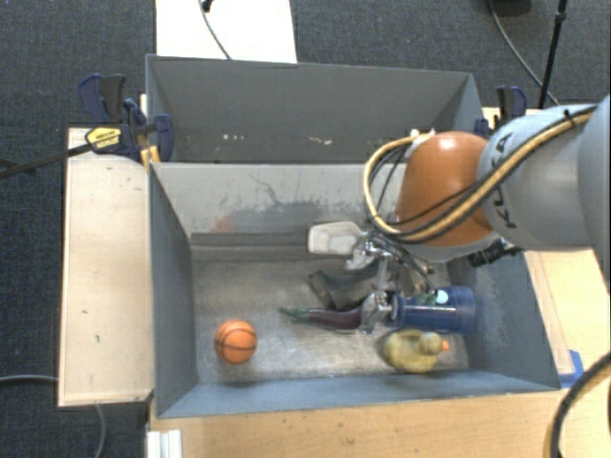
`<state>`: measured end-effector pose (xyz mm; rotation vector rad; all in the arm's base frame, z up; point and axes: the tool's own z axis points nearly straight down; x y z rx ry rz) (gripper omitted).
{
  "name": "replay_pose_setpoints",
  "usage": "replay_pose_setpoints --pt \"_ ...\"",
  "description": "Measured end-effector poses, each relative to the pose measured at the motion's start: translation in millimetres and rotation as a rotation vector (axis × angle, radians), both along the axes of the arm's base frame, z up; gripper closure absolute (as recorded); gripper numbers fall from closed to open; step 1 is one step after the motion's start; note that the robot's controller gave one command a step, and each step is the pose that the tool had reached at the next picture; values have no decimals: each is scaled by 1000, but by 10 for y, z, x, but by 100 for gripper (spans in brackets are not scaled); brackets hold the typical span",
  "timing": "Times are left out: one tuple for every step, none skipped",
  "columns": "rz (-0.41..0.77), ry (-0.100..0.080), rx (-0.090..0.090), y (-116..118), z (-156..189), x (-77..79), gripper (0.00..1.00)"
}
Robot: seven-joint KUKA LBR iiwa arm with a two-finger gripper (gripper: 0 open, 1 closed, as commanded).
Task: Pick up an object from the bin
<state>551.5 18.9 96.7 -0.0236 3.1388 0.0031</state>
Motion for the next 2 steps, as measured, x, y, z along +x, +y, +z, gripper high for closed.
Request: replay_pose_setpoints --pt "-138 -6 0 45 81 -70 0" --pt "-69 -21 4 47 -176 -58 0"
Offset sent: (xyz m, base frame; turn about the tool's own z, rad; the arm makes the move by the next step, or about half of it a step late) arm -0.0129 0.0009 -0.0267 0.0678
